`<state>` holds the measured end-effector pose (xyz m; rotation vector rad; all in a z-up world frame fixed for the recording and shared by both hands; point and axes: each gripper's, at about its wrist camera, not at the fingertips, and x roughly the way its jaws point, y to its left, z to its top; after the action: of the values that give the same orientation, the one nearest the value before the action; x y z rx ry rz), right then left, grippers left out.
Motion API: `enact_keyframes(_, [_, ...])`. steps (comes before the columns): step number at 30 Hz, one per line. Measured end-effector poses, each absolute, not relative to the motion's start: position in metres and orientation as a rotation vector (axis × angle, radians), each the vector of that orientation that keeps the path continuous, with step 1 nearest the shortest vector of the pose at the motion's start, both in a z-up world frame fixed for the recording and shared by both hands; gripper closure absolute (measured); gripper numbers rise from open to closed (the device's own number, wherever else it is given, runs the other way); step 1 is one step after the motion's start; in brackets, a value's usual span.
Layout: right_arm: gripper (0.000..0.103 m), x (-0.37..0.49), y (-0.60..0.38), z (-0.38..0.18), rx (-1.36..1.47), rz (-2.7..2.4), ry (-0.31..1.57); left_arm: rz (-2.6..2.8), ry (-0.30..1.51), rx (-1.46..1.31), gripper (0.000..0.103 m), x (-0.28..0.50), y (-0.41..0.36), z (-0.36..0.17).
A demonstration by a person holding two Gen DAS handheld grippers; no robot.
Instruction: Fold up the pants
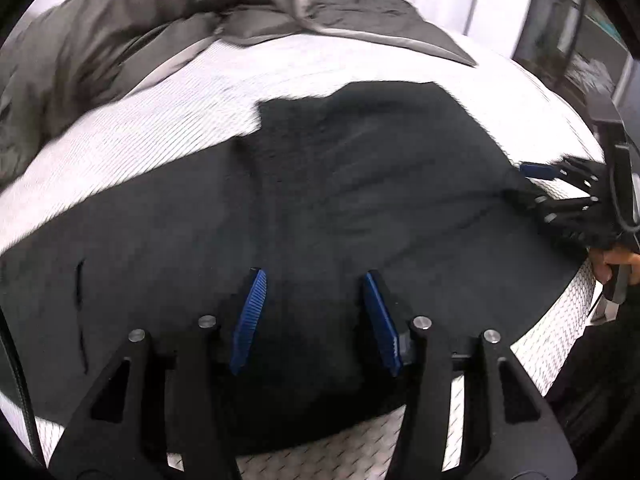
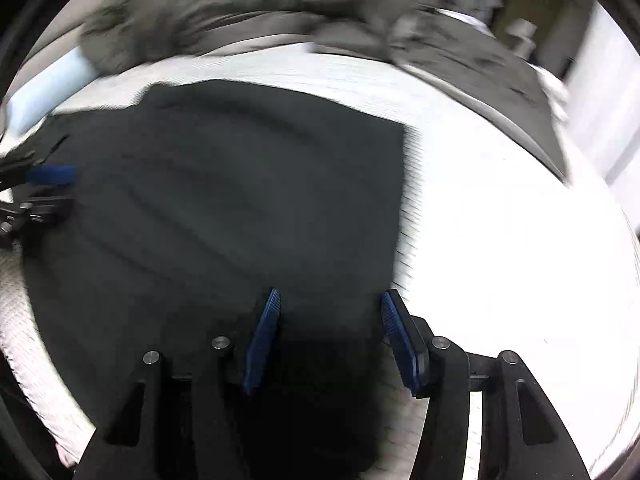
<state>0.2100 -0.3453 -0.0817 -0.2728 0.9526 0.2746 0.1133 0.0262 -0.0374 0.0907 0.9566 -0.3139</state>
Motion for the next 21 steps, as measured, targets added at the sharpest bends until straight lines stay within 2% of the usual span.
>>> enact_keyframes(3, [0.050,0.205,-0.364,-0.069,-0.127,0.268,0.938,-0.295,0.907,0.108,0.054,0.099,0.027,-0.022])
enact_keyframes(7, [0.050,0.170,-0.320,-0.041,-0.134,0.448,0.836,-0.470,0.816,0.111,0.052,0.075,0.005,-0.003])
enact_keyframes(9, [0.049,0.166,-0.289,-0.046,-0.164,0.543,0.859,-0.520,0.850,0.163,0.052,0.075,-0.014,-0.013])
enact_keyframes(12, [0.050,0.163,-0.258,-0.076,-0.351,0.535,0.908,-0.497,0.950,0.256,0.054,0.082,-0.023,-0.044])
enact_keyframes(18, [0.049,0.166,-0.341,-0.078,-0.222,0.350,0.921,-0.543,0.951,0.195,0.054,0.072,0.007,-0.040])
enact_keyframes(21, [0.049,0.162,-0.390,-0.078,-0.013,0.322,0.948,-0.523,0.949,0.223,0.054,0.071,0.007,-0.039])
